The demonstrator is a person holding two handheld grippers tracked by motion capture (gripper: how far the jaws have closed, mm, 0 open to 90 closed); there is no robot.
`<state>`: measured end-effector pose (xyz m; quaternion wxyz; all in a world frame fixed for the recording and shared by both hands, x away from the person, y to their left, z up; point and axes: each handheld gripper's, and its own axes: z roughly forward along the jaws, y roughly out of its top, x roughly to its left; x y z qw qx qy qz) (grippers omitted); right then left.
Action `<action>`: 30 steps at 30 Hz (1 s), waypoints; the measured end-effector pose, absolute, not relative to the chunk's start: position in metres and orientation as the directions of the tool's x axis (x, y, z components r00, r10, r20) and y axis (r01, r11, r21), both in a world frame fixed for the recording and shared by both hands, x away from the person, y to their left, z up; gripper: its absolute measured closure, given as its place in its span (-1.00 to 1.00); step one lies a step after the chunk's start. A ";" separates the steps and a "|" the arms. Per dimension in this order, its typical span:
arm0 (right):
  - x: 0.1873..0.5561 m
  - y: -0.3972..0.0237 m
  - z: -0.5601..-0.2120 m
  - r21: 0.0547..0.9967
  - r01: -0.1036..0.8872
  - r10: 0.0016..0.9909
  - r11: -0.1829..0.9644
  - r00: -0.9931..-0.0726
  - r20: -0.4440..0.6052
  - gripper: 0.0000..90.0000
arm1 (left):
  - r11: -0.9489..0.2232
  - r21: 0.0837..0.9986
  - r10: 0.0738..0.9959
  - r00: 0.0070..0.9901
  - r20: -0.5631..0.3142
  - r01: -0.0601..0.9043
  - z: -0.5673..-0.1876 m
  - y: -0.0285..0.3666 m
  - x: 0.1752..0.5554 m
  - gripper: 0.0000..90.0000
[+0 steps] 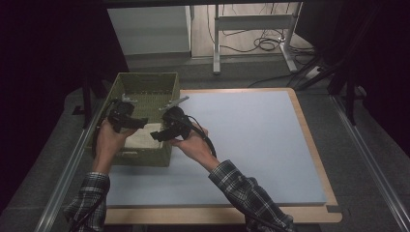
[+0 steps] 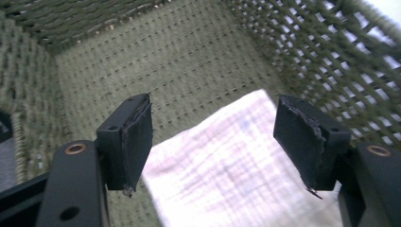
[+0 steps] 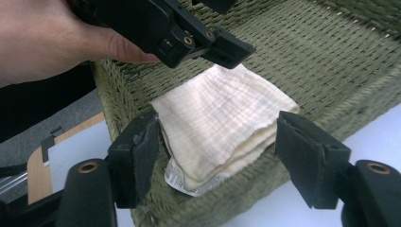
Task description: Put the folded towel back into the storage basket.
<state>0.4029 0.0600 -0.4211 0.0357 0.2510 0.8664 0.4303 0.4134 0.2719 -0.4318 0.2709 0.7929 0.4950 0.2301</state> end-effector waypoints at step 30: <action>0.401 -0.030 -0.430 0.779 0.423 0.483 0.462 -0.857 0.179 -0.60 | -0.243 0.699 0.882 0.453 -0.129 0.673 -0.418 0.242 0.403 -0.79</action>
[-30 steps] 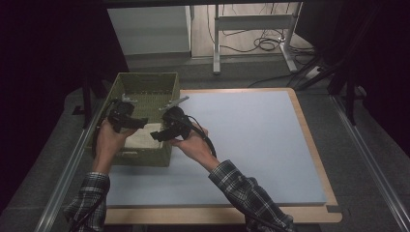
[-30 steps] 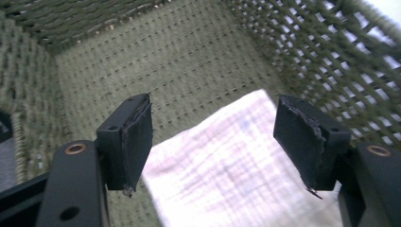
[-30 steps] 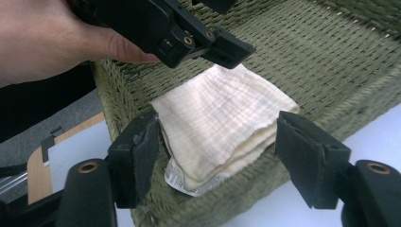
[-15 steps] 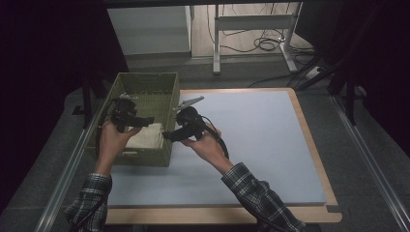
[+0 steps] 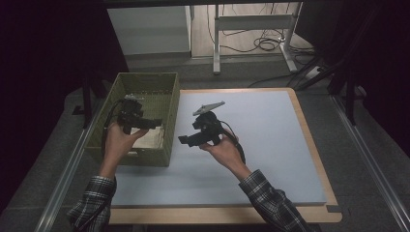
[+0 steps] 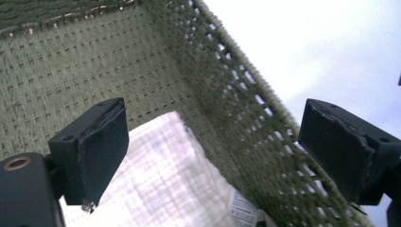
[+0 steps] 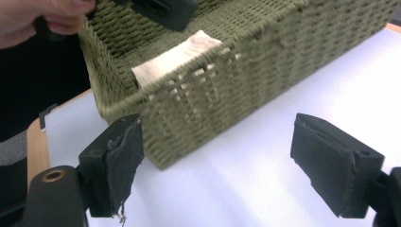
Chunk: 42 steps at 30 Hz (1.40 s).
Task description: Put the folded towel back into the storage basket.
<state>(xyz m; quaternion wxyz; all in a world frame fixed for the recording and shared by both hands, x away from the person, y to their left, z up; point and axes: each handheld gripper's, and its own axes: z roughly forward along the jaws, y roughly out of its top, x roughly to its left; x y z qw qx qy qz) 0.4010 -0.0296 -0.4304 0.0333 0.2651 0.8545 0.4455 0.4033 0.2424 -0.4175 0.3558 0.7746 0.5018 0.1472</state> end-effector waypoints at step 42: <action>0.345 -0.187 -0.465 0.740 0.353 0.548 0.573 -0.836 -0.026 -0.91 | -0.458 0.742 0.661 0.746 -0.085 0.490 -0.451 0.091 0.331 -0.99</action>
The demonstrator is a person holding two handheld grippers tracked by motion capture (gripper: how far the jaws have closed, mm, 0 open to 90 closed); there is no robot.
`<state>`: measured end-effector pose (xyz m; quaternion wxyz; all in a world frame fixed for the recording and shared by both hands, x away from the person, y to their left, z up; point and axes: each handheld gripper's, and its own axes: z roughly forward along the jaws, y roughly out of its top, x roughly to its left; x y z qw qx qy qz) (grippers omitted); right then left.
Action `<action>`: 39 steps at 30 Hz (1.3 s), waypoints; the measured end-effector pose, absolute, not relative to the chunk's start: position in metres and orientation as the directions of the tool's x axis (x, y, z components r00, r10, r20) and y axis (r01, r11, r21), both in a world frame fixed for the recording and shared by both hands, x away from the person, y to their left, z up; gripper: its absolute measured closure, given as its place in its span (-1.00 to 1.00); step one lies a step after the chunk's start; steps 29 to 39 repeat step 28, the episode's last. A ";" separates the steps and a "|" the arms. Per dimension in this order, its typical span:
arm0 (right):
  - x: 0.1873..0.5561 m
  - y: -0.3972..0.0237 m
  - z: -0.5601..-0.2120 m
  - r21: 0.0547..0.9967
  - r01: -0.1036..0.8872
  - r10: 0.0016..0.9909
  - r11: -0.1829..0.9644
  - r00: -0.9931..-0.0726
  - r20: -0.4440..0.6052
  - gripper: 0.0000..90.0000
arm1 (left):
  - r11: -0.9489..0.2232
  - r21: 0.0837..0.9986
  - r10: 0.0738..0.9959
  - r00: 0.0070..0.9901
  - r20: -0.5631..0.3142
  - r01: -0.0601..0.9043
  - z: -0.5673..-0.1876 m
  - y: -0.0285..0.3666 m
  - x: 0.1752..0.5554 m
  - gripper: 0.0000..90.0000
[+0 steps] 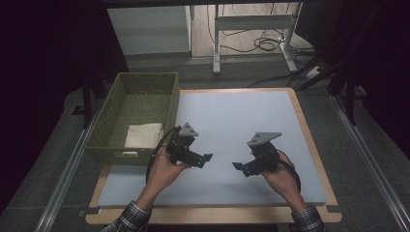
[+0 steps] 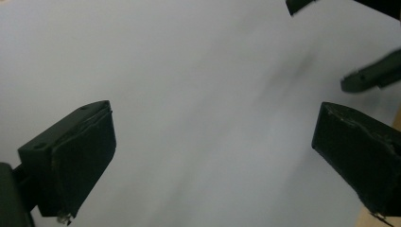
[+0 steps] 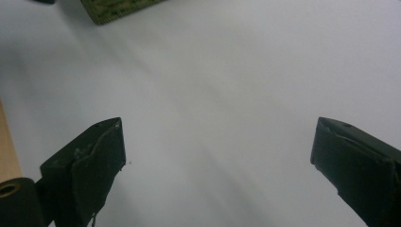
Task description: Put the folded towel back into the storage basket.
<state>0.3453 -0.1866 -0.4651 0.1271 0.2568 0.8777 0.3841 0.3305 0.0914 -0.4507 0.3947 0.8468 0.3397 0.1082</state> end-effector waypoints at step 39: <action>0.331 -0.228 -0.534 0.694 0.424 0.622 0.582 -0.782 -0.044 -0.93 | -0.500 0.692 0.696 0.717 -0.036 0.520 -0.547 0.085 0.304 -1.00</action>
